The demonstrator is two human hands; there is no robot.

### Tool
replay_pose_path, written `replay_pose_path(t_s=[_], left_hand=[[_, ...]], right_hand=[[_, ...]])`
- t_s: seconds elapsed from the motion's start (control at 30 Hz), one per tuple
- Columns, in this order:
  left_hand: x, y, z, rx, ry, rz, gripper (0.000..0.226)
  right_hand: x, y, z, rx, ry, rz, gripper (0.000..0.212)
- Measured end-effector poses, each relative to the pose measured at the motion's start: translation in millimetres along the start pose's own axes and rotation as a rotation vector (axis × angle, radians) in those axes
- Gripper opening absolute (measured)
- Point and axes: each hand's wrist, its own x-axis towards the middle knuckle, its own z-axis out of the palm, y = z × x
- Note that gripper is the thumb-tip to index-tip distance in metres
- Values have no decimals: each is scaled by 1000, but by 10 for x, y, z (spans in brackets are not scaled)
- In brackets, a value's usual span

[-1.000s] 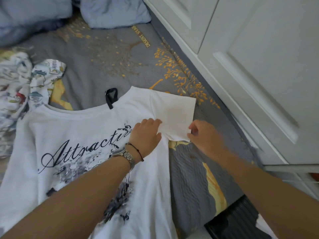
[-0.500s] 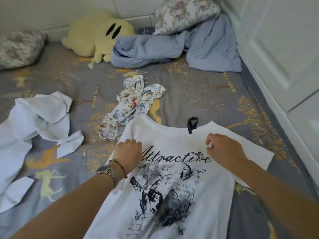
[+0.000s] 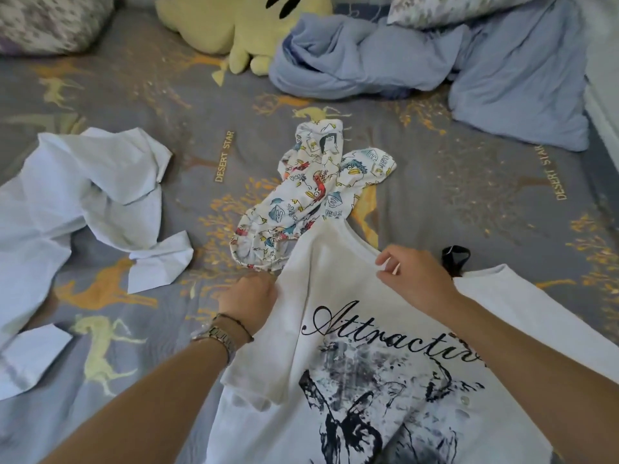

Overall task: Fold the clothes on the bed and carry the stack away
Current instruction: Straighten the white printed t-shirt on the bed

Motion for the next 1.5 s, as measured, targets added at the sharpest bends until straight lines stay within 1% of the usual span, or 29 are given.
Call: replay_pose_path(t_s=[0.07,0.17,0.23,0.3,0.43,0.47,0.5,0.57,0.63,0.67,0.73,0.8,0.87,0.97,1.03,1.1,1.2,1.33,1.5], left_hand=[[83,-43,106,-69,-36,18,26],[82,-128,222,-247,-67,32,26],[28,-195,262,-297,-97,-4,29],[-55,-279,313,-313,-114,-36,29],[-315,-471,417,-444,-62,-59,18],[-376,-526,437,-480,-55,-60,17],[-434,-575,456,-500,-50,-57,22],[-519,-663,485,-493,-56,-50,25],[-544,-733,492,-465,-81,-50,26],[-545,-759,489,-457,-99,-53,32],[-530,-804,473,-458,-127,-56,43],[-505,-848,433,-475,-126,-68,43],[-486,-897,363,-508,-90,-100,36],[-386,-1016,173,-593,7,-151,17],[-240,-1133,-10,-647,76,-178,16],[-35,-1268,-217,-614,157,-181,15],[309,-1453,-518,-536,266,-148,13],[723,-1610,-665,-457,241,-109,15],[970,-1648,-454,-404,228,-207,18]], right_hand=[[211,-34,125,26,-5,-20,12],[460,-111,296,0,-22,-82,23],[591,-195,399,-38,-40,-146,29],[689,-306,509,-88,-81,-239,34],[833,-581,758,-209,-192,-475,40],[866,-636,817,-256,-205,-523,42],[897,-682,872,-310,-219,-564,42],[946,-741,960,-407,-257,-623,39],[995,-770,1011,-446,-296,-656,29],[1022,-777,1025,-445,-314,-665,23],[1073,-789,1036,-442,-348,-671,15],[1127,-805,1034,-441,-359,-669,13],[1176,-838,1007,-398,-346,-657,13],[1235,-900,921,-204,-332,-607,12],[1281,-939,870,-70,-310,-565,15],[1342,-983,850,-11,-273,-531,18],[1433,-1040,888,-4,-214,-495,19],[1524,-1059,1003,-42,-76,-425,23],[1655,-1002,1172,-180,24,-375,32]])
